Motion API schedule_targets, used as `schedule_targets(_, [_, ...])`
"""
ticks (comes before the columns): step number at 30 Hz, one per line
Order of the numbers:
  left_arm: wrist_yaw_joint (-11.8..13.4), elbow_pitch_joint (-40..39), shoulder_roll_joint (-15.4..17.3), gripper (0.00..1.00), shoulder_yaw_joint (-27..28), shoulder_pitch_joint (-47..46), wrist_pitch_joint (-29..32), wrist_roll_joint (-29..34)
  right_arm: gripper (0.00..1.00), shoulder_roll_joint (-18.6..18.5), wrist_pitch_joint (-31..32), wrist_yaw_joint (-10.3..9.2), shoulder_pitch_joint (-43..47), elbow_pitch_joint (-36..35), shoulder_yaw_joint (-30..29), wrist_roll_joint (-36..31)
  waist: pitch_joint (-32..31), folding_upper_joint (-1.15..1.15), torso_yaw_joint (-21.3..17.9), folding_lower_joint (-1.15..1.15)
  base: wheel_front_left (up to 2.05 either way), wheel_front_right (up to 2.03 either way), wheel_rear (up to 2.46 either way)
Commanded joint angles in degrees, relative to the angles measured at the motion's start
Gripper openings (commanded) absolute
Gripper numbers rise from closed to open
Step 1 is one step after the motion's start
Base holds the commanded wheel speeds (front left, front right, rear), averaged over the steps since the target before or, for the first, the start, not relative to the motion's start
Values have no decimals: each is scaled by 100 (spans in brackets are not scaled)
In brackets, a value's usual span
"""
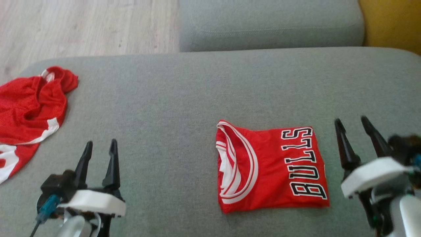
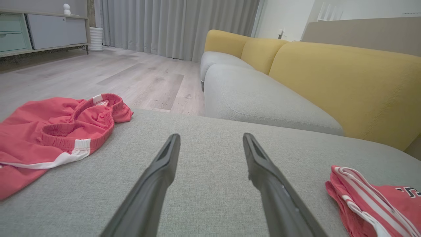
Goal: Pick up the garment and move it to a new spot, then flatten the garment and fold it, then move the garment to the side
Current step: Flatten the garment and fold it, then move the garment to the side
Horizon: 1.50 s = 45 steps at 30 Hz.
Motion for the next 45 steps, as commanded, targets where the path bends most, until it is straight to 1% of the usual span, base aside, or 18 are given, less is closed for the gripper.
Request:
schedule_targets(1, [8, -192, 89, 100, 322, -141, -69, 79, 100, 34, -241, 40, -67, -158, 35, -95, -85, 0, -46, 0, 0, 0, 0])
schedule_targets(3, [13, -234, 55, 100, 378, -23, -70, 145, 100, 84, -468, 40, 47, -74, -35, -151, -134, 0, -66, 0, 0, 0, 0])
schedule_targets(10, [17, -311, -58, 100, 492, 226, -70, 313, 100, 150, -724, 40, 164, 183, -14, -178, -210, 0, -92, 0, 0, 0, 0])
schedule_targets(15, [-13, -323, -123, 100, 563, 283, -70, 386, 100, 137, -702, 40, 176, 347, 109, -118, -225, 0, -104, 0, 0, 0, 0])
schedule_targets(29, [-45, -295, -150, 100, 641, 227, -71, 468, 100, 132, -554, 40, 102, 400, 239, -25, -157, 0, -201, 0, 0, 0, 0])
schedule_targets(31, [-41, -307, -144, 100, 643, 211, -71, 472, 100, 157, -339, 40, 49, 423, 225, 35, -139, 0, -204, 0, 0, 0, 0])
schedule_targets(35, [-20, -370, -132, 100, 664, 171, -71, 477, 100, 173, 326, 40, -206, 440, 321, 168, -19, 0, -239, 0, 0, 0, 0])
schedule_targets(39, [-19, -424, -133, 100, 649, 77, -71, 501, 100, 154, 1415, 40, -542, 734, 351, 176, 138, 0, -225, 0, 0, 0, 0])
schedule_targets(41, [-31, -436, -141, 100, 632, 4, -70, 513, 100, 144, 1711, 40, -738, 882, 338, 120, 225, 0, -192, 0, 0, 0, 0])
schedule_targets(45, [-55, -446, -153, 100, 605, -141, -70, 545, 100, 239, 2242, 40, -1003, 1412, 267, 66, 384, 0, -127, 0, 0, 0, 0])
